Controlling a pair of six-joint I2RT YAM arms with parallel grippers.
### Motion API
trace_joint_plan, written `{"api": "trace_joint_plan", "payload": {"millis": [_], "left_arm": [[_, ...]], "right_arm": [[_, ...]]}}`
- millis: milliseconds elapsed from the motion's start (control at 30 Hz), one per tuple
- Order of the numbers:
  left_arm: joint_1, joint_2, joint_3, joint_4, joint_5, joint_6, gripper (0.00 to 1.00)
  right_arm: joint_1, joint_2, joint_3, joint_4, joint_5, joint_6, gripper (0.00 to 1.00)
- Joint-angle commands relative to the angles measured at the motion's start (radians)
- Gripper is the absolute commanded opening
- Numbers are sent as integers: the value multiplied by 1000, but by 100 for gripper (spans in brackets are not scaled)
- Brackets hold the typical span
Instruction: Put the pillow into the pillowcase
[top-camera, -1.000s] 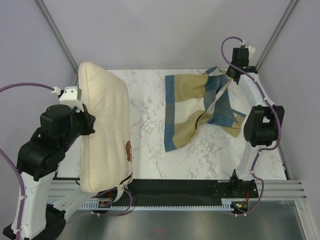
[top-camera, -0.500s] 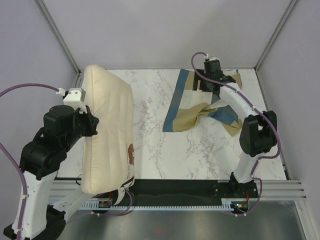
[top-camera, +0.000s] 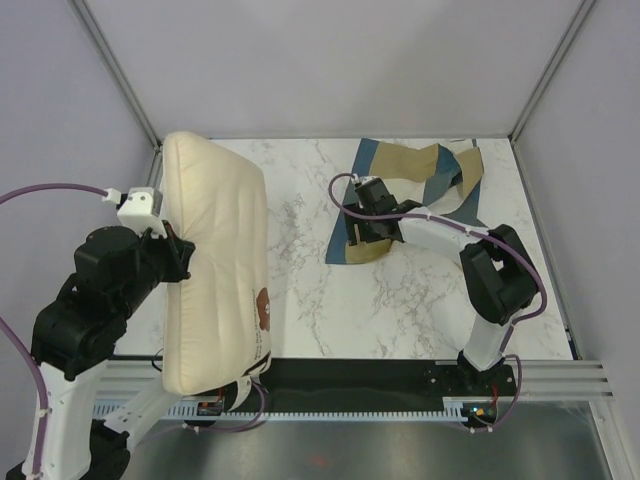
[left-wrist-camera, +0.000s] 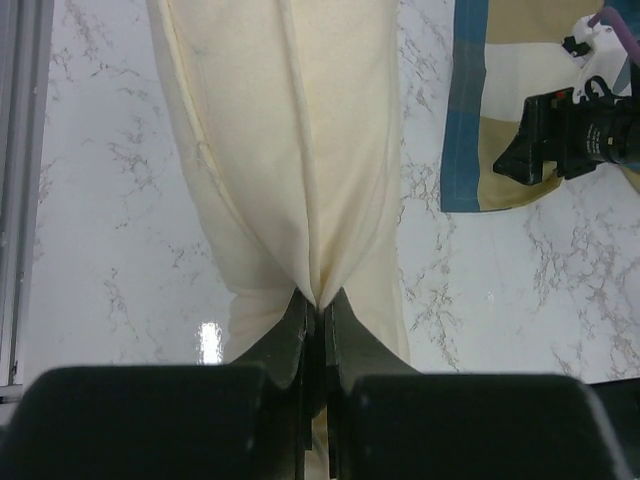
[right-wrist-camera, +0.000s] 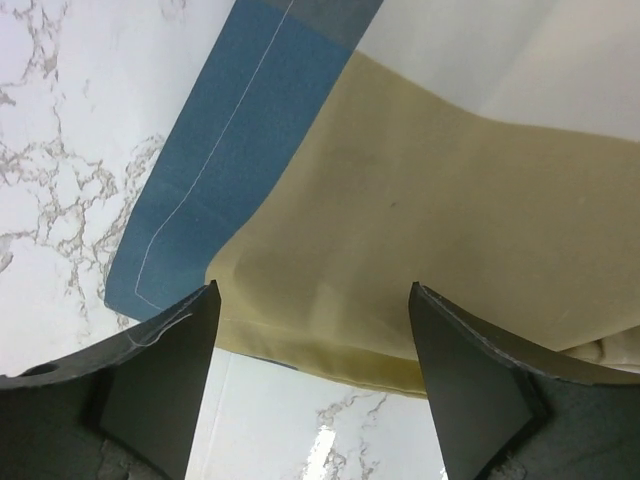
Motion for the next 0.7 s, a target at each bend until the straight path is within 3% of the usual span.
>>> {"api": "trace_joint_plan", "payload": {"millis": [0,200,300,367,400,533,567,600,667], "left_arm": [[-1,-11,18,130,27,0,2],[1,-7,15,129,35,0,2],[1,-4,21,131,35,5,2],[1,-1,23,131,32,14,2],[1,-1,21,131,30,16,2],[-1,1,15,131,24,26,2],[1,-1,14,132,24,28,2],[1,-1,14,131,23,28,2],[1,-4,17,131,24,29,2]], "right_arm": [[23,-4,-35,83,-22,27,86],[62,13,-61,82,25,9,96],[83,13,-58,69,55,-18,95],[86,27,-51,60,48,-45,88],[86,36,-46,52,42,-49,79],[100,88,-44,43,38,-52,72],[103,94,-43,42,39,-49,65],[108,101,-40,39,44,-45,53],[126,107,-35,36,65,-40,42]]}}
